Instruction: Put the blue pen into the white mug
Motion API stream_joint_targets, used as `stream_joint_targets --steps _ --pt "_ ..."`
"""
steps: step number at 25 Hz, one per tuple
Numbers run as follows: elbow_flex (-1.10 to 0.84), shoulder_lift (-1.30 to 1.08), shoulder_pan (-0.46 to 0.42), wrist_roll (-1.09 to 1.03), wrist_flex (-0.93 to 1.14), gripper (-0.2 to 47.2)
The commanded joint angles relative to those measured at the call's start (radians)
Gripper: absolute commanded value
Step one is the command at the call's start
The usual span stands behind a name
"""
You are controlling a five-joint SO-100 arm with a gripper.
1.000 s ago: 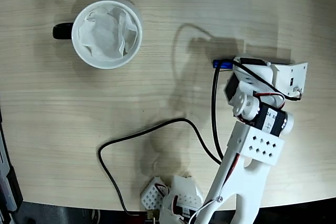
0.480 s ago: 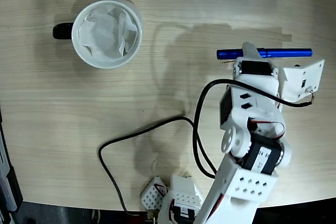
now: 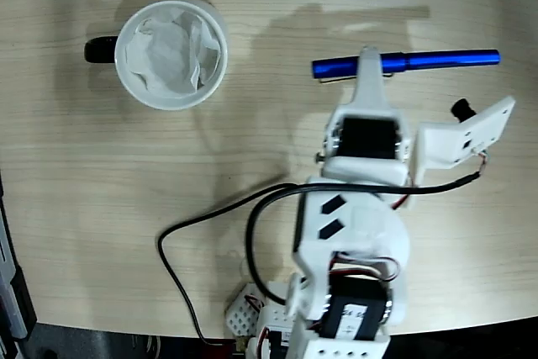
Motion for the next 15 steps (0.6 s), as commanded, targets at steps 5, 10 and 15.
stream_joint_targets --steps 5,10,15 --pt "0.046 0.215 -0.140 0.362 -0.014 0.0" --pt "0.120 0.347 -0.261 0.678 -0.014 0.0" --pt "0.163 0.456 -0.396 0.879 -0.046 0.0"
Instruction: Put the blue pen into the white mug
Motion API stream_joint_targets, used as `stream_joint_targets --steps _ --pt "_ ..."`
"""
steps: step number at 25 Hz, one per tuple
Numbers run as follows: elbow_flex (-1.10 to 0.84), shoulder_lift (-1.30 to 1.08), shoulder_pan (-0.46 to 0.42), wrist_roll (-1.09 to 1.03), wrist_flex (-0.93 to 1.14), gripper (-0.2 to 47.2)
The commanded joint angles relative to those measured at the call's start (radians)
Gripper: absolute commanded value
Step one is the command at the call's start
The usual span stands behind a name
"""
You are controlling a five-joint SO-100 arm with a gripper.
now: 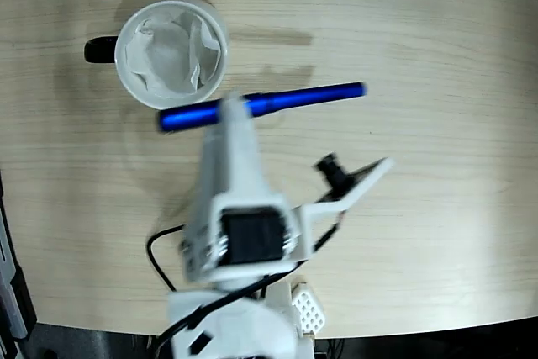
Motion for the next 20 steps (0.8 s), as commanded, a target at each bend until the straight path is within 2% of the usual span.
stream_joint_targets --steps 1,5,8,15,20 --pt "0.038 0.114 -0.069 0.100 -0.069 0.0" --pt "0.104 0.152 -0.155 0.153 -0.247 0.0" --pt "0.242 0.186 -0.192 0.161 -0.500 0.0" --pt "0.365 0.238 -0.276 0.229 -0.595 0.0" --pt "0.430 0.253 -0.287 0.334 -0.617 0.0"
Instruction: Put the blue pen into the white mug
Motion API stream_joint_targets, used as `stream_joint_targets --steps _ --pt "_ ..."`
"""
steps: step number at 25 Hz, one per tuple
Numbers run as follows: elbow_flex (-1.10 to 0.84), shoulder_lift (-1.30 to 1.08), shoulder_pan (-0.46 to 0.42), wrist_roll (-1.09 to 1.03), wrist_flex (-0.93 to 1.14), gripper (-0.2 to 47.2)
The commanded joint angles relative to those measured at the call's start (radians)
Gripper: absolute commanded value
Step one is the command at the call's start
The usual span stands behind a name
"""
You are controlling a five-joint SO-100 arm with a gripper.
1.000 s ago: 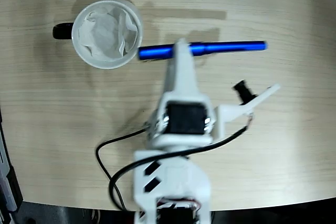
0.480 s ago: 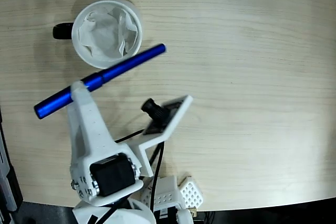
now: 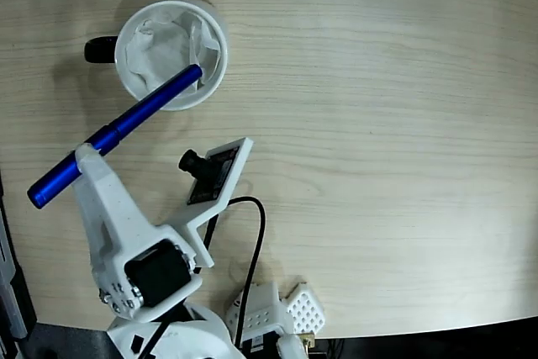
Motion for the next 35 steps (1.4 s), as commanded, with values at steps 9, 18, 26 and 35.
stream_joint_targets --steps 9,18,26,35 --pt "0.046 0.009 0.029 0.281 -0.021 -0.1" --pt "0.060 -0.147 0.072 0.328 -0.156 -0.1" --pt "0.060 -0.206 0.049 0.311 -0.209 26.2" --pt "0.179 -0.061 0.043 0.066 -0.210 0.0"
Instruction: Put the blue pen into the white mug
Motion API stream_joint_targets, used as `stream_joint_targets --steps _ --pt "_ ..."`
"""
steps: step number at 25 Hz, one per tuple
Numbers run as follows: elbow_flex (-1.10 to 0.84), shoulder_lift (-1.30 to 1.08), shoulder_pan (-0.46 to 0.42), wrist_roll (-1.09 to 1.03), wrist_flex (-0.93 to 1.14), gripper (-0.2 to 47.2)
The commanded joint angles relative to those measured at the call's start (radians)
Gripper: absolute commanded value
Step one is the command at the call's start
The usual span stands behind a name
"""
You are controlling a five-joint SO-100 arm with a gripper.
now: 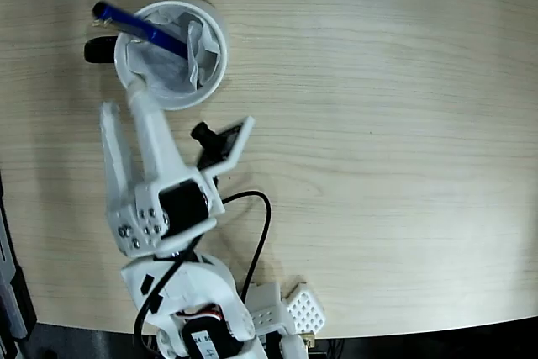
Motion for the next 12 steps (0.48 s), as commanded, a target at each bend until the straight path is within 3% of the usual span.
stream_joint_targets --steps 1,12 --pt "0.078 0.149 -0.011 -0.130 -0.031 0.0" --pt "0.491 0.667 0.181 -0.991 0.020 0.0"
